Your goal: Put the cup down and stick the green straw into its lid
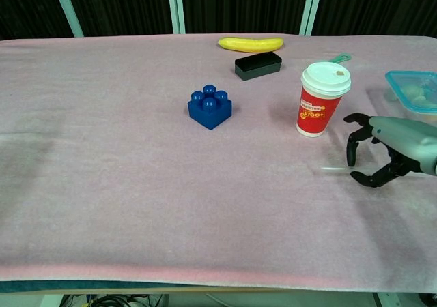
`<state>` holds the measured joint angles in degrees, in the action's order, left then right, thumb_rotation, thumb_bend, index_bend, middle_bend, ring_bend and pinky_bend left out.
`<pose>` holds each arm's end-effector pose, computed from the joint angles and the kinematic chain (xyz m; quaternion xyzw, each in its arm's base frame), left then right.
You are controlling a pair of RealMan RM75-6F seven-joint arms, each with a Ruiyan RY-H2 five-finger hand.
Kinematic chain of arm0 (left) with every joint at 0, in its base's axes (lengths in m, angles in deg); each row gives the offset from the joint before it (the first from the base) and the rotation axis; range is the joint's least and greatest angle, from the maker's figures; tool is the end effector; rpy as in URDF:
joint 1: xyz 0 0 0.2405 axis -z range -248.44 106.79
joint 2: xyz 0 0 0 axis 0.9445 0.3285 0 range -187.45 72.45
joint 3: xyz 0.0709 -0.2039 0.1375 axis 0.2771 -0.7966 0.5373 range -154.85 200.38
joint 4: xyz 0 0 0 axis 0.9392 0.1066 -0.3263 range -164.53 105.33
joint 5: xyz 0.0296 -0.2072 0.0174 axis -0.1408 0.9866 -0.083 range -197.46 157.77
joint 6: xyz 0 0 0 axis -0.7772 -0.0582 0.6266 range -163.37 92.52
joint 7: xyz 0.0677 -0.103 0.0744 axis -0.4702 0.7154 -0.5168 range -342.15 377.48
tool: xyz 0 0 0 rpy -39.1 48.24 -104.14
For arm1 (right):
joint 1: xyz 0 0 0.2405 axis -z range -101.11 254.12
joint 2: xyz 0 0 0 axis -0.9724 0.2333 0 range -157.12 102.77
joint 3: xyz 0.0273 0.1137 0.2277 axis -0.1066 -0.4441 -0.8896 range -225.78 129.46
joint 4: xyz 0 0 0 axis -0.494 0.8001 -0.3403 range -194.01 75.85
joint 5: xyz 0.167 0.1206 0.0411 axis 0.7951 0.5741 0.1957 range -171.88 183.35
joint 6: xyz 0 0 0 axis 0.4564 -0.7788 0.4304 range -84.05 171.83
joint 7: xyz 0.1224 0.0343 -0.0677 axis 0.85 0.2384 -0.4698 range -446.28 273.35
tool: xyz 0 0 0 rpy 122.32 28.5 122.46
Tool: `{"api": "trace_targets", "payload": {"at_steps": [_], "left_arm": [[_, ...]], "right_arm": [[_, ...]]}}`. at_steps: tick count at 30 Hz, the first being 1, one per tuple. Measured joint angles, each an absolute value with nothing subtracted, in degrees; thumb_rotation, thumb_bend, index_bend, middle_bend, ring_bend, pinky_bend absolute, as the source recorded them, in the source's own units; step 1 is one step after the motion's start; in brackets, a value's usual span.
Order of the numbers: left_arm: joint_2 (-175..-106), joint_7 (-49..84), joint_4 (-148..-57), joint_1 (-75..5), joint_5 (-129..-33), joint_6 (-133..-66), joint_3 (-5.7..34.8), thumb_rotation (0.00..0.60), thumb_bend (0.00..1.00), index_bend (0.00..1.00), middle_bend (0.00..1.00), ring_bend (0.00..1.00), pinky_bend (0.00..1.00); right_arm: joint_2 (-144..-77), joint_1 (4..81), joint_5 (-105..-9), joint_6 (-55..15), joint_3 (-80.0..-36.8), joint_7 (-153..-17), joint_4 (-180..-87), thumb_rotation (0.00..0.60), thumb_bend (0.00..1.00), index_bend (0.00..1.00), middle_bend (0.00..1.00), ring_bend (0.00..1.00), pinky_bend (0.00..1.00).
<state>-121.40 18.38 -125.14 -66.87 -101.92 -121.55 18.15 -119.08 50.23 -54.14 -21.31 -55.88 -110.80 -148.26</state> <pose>-0.3085 0.1813 0.1652 -0.5495 -0.4120 -0.4070 0.6022 -0.2185 -0.2733 -0.0220 0.6533 -0.4824 0.3288 0.4821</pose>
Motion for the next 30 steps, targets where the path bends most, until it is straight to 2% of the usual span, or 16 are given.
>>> {"api": "trace_targets", "payload": {"at_steps": [8,15,23,30], "left_arm": [[-121.8,18.7,-124.7,-67.0,-102.8,-122.5,18.2,0.6,0.58,0.2,0.09,0.02,0.0],[-121.9,18.5,-124.5,-67.1,-103.3,-122.9,18.2,0.6,0.58,0.2,0.09,0.02,0.0],[-122.7,17.9,-122.9,-67.0,-104.8,-124.1,18.2,0.6,0.58,0.2,0.09,0.02,0.0],[-123.1,17.7,-122.3,-66.7,-105.0,-123.7,18.3,0.6,0.58,0.2,0.09,0.02,0.0]], "right_arm": [[-111.1,51.7,-54.9,-24.4,-58.8,-107.6,-160.5,0.6,0.34,0.59,0.0,0.0,0.18],[-100.5,53.7,-52.8,-26.0,-65.8,-97.4,-171.3,0.6,0.34,0.6,0.0,0.0,0.18],[-95.1,53.3,-48.1,-20.3,-76.2,-77.2,-172.9,0.6,0.34,0.61,0.0,0.0,0.18],[-93.6,50.1,-44.3,-12.4,-86.9,-57.2,-168.1,0.6,0.34,0.61,0.0,0.0,0.18]]}}
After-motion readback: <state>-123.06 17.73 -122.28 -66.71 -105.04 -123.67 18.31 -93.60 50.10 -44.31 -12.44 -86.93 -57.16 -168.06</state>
